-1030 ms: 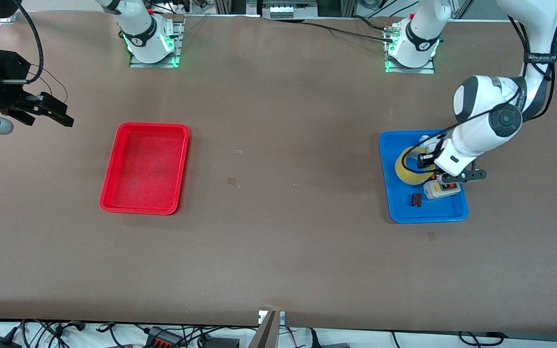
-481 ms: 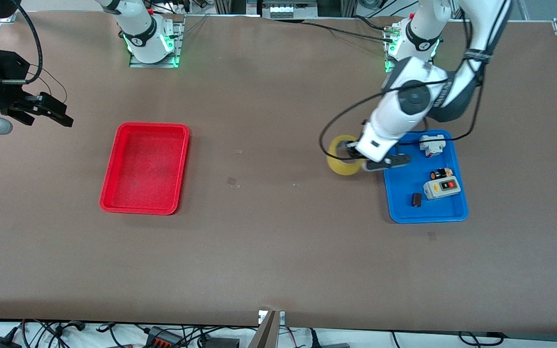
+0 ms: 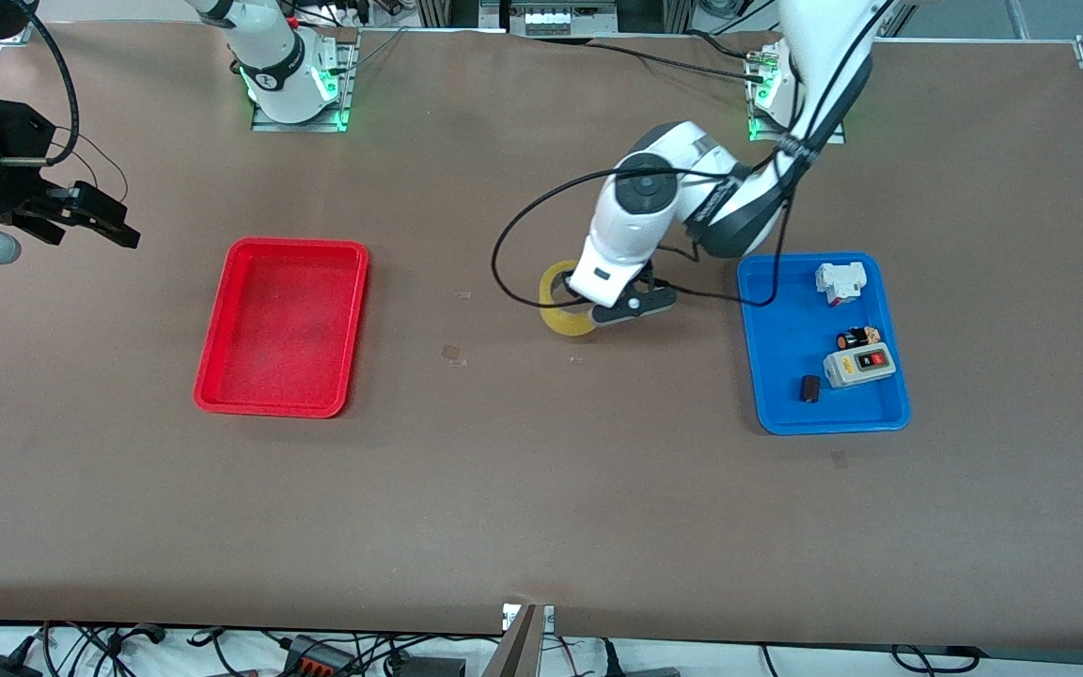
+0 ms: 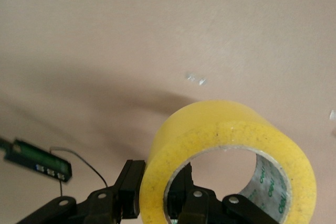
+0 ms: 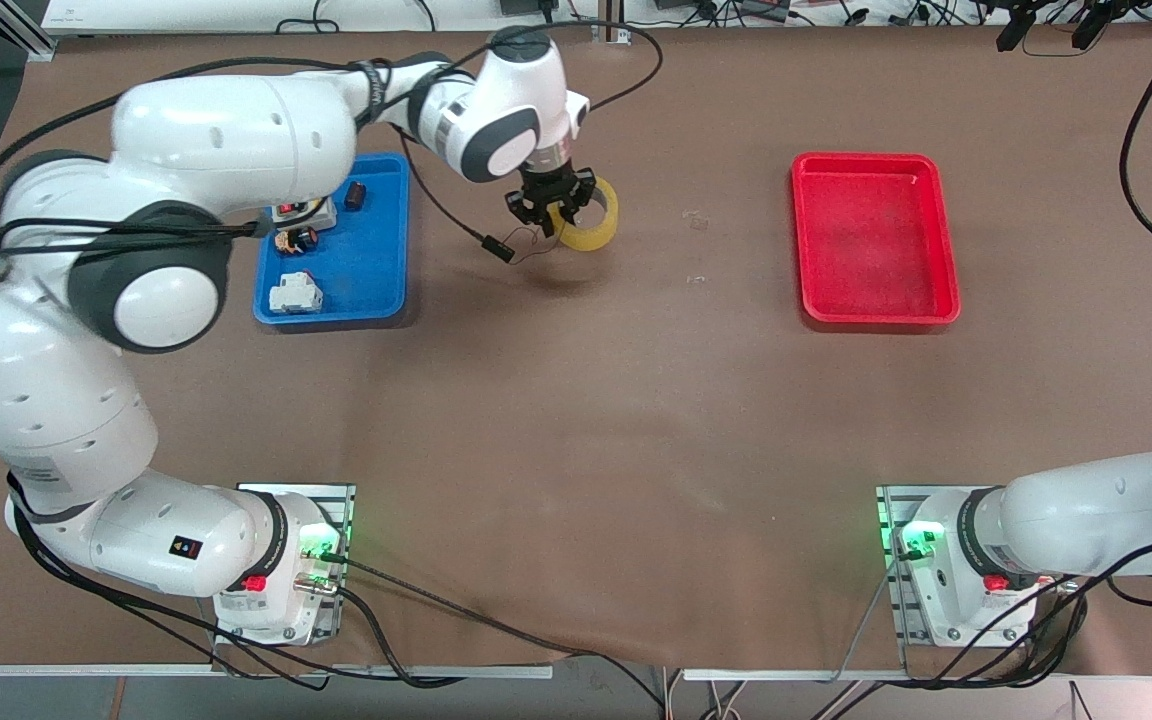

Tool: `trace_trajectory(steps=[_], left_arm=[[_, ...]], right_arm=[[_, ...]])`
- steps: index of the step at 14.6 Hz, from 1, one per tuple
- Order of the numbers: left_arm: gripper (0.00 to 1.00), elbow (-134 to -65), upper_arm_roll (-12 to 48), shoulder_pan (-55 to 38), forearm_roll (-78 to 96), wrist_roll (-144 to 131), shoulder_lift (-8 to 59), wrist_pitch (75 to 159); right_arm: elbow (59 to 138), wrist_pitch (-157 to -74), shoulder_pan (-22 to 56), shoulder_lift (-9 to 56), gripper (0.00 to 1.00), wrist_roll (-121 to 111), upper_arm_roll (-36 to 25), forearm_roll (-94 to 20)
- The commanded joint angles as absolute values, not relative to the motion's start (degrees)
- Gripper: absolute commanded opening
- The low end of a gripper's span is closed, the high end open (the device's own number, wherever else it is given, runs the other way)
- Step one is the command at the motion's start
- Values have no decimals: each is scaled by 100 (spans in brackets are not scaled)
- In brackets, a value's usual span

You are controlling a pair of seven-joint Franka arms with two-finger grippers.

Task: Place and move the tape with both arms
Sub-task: 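Lift the tape roll with the left gripper and carry it toward the table middle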

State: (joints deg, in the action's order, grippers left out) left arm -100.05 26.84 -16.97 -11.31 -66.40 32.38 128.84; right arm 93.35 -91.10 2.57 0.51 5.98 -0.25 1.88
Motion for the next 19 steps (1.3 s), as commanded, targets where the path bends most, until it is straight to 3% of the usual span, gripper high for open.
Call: trace_trajectory(steps=[1, 8, 16, 18, 19], left_arm=[[4, -9002, 2628, -2064, -1651, -7276, 4190, 12727], [9, -8227, 2303, -2707, -1731, -7567, 4895, 12735], [14, -8183, 2303, -2847, -1705, -7813, 4948, 12762], [29, -8174, 2312, -2874, -1705, -7813, 4957, 12770], [46, -8174, 2312, -2865, -1714, -7805, 4957, 12771]], right_arm=[[9325, -9070, 229, 44, 98, 624, -18, 141], [9325, -9070, 237, 62, 98, 606, -18, 141], [9325, -9097, 299, 62, 98, 624, 9, 141], [9325, -9105, 316, 62, 98, 633, 17, 141], [9325, -9105, 316, 62, 98, 633, 18, 141]])
